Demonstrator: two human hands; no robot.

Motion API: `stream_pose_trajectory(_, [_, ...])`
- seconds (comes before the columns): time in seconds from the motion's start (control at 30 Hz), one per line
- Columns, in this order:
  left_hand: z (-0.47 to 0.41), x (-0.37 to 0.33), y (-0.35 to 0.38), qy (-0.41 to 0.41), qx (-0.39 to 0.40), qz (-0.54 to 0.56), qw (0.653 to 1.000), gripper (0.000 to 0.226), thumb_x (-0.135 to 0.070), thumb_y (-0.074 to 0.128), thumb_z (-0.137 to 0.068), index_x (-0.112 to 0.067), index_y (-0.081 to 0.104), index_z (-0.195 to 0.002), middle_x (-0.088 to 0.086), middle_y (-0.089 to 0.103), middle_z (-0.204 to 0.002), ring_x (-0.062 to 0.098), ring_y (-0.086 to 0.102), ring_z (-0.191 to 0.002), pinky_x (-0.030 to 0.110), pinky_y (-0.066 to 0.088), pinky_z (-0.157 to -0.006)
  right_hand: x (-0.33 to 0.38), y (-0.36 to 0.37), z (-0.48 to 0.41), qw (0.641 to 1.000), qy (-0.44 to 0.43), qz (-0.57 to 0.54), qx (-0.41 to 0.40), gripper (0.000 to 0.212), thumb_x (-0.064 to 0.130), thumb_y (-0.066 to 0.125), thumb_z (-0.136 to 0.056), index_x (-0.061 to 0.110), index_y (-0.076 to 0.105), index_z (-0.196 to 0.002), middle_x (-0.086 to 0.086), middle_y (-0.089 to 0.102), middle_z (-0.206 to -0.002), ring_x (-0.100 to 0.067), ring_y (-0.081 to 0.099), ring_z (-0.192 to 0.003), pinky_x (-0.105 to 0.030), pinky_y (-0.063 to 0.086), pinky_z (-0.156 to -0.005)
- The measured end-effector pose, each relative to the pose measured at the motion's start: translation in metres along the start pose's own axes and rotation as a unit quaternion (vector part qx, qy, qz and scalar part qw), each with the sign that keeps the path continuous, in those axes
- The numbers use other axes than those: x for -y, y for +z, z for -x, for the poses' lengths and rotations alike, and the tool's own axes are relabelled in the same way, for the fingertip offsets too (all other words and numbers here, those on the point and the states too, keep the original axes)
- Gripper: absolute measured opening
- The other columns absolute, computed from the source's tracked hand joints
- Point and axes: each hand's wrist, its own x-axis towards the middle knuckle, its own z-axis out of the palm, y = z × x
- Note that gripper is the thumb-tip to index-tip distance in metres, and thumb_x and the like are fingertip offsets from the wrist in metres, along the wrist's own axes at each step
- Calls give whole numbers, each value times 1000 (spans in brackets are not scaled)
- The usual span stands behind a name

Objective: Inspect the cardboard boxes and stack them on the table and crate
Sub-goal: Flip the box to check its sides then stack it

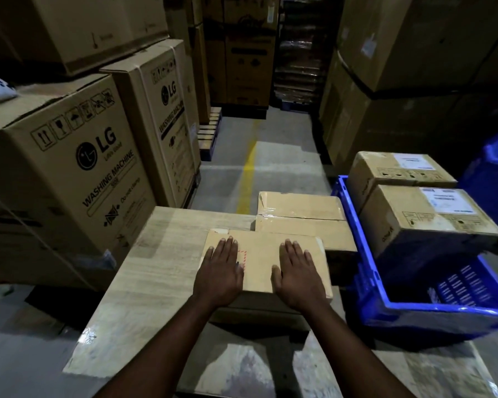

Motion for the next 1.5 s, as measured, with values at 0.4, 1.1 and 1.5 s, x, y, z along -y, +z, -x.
stream_pose_trajectory(0.4, [-20, 50, -8, -88, 41, 18, 995, 94, -70, 22, -92, -7, -4, -156, 11, -4, -165, 23, -5, -152, 40, 1, -123, -41, -8, -12, 997, 76, 9, 16, 78, 58, 15, -99, 9, 6, -158, -8, 1, -166, -20, -3, -153, -41, 2, -124])
stream_pose_trajectory(1.1, [-32, 3, 0, -122, -43, 50, 990, 79, -53, 36, -94, -11, 14, -156, 9, 4, -165, 23, 1, -151, 41, -2, -123, -14, -1, -24, 996, 75, -31, -40, 71, 50, 25, -99, 10, 13, -157, -10, 3, -166, -22, -1, -153, -41, 1, -124])
stream_pose_trajectory(1.5, [-12, -1, -9, -260, -78, 192, 943, 68, -41, 48, -97, -8, 22, -151, 15, 38, -149, 33, 43, -130, 46, 40, -102, -8, -10, -1, 953, 268, -109, -95, 70, 45, 42, -98, 10, 18, -154, -18, 25, -157, -37, 34, -136, -47, 34, -108])
